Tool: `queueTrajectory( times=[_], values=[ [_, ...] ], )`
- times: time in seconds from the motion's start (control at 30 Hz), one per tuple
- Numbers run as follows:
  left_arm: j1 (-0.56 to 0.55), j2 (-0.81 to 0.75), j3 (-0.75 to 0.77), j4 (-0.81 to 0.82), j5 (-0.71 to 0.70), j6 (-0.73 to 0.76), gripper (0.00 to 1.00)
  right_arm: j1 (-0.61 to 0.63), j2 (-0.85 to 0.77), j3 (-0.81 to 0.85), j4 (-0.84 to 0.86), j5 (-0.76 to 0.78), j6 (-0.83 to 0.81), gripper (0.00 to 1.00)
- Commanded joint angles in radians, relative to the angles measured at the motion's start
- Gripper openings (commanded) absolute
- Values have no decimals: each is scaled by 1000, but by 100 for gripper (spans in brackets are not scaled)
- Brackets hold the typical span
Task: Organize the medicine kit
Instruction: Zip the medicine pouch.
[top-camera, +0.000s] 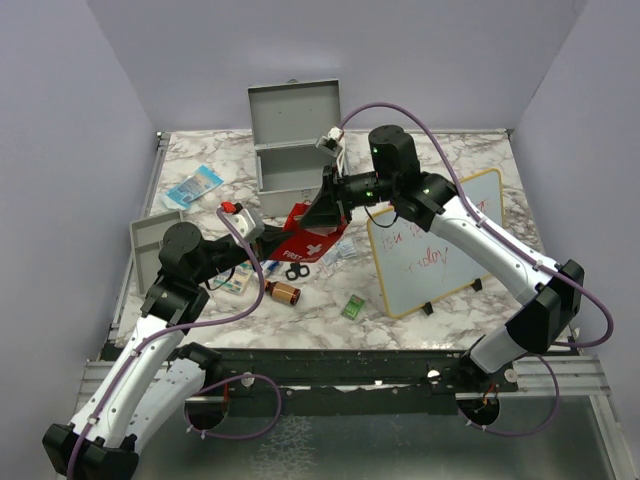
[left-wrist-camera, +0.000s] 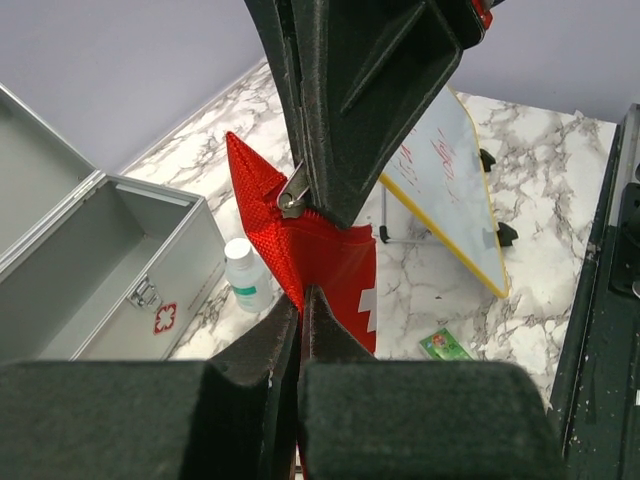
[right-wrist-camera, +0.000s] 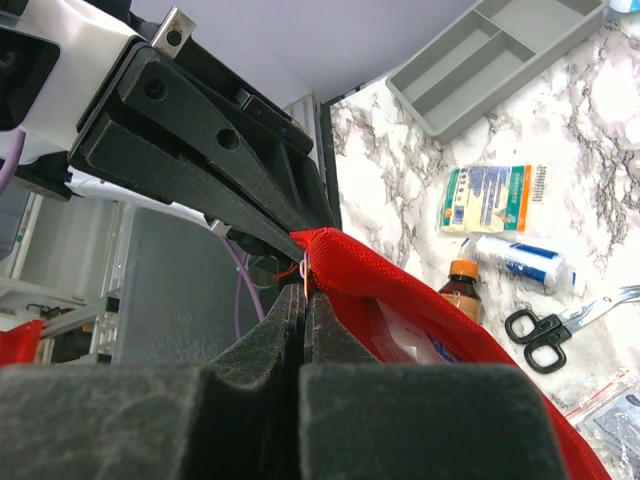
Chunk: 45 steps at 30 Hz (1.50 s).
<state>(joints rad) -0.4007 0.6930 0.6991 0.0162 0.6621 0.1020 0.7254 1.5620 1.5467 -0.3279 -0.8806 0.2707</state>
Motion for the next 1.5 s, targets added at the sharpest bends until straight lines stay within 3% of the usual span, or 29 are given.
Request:
queueTrajectory(
  times=[0.0, 0.3, 0.53, 0.73, 1.13, 1.33, 1.47],
  values=[
    [2, -20, 5, 27, 1, -29, 0, 4, -37, -26, 13, -7, -17, 0],
    [2, -53, -51, 206, -67, -189, 0, 4, -52, -121, 139, 45, 97, 1],
    [2, -53, -57, 221, -114, -215, 0, 5, -91, -213, 392, 110, 247, 1],
    [2, -59, -74, 185, -121, -200, 1, 5, -97, -222, 502, 138, 282, 1],
    [2, -64, -91, 146, -167, -231, 30, 5, -24, -184, 495, 143, 233, 1],
    [2, -65, -14, 11, -222, -266, 51, 5, -31, -179, 409, 194, 132, 1],
    [2, -62, 49, -97, -310, -325, 56, 4, -38, -184, 384, 206, 91, 0]
  ],
)
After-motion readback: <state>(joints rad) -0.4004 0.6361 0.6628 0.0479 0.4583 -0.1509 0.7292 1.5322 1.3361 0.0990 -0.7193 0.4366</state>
